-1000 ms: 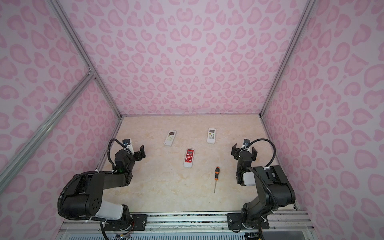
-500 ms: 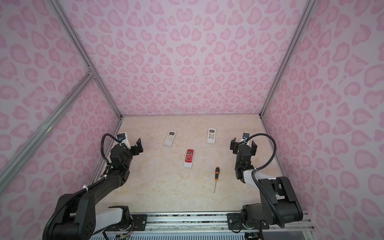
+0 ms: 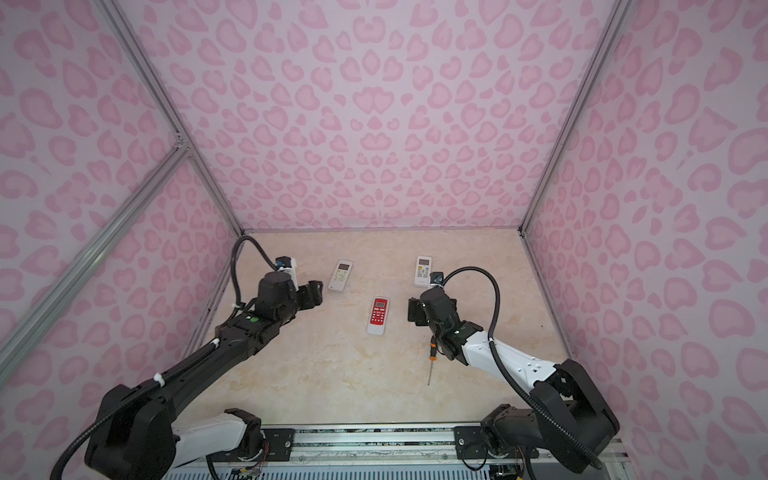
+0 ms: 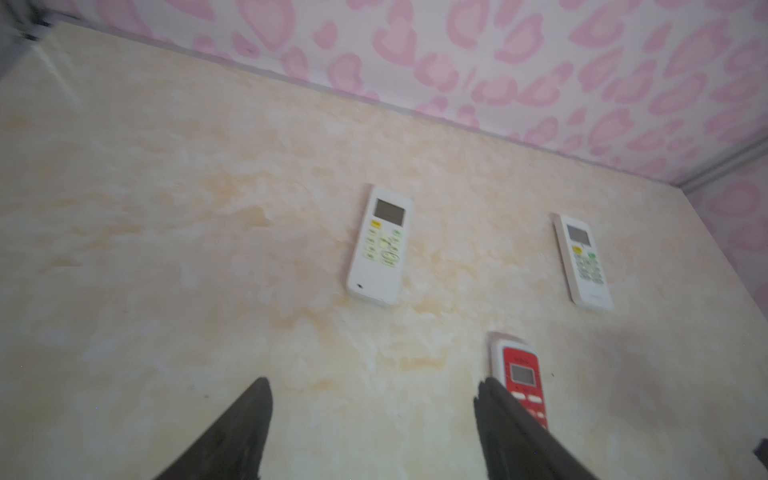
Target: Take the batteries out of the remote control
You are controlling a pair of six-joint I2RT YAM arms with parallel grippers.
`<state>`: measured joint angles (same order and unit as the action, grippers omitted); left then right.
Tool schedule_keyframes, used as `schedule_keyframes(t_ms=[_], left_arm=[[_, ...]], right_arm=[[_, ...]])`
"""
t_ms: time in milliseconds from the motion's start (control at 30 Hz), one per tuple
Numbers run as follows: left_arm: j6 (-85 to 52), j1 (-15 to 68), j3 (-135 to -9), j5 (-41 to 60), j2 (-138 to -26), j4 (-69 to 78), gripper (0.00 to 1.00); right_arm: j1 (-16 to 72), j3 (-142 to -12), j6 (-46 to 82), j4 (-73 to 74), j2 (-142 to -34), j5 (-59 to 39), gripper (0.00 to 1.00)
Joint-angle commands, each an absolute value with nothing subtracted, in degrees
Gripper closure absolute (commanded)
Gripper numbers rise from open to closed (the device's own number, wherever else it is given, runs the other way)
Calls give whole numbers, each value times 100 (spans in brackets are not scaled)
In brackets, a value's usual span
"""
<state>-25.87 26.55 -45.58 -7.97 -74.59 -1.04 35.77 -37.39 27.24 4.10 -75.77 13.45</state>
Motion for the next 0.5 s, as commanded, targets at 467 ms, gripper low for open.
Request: schedule_keyframes(t_ms=[467], left_arm=[[-3118,4817,-6954,-2192,-10748,-1348,8]], right_arm=[[4220,-2742,4521,356,-7197,987,19]])
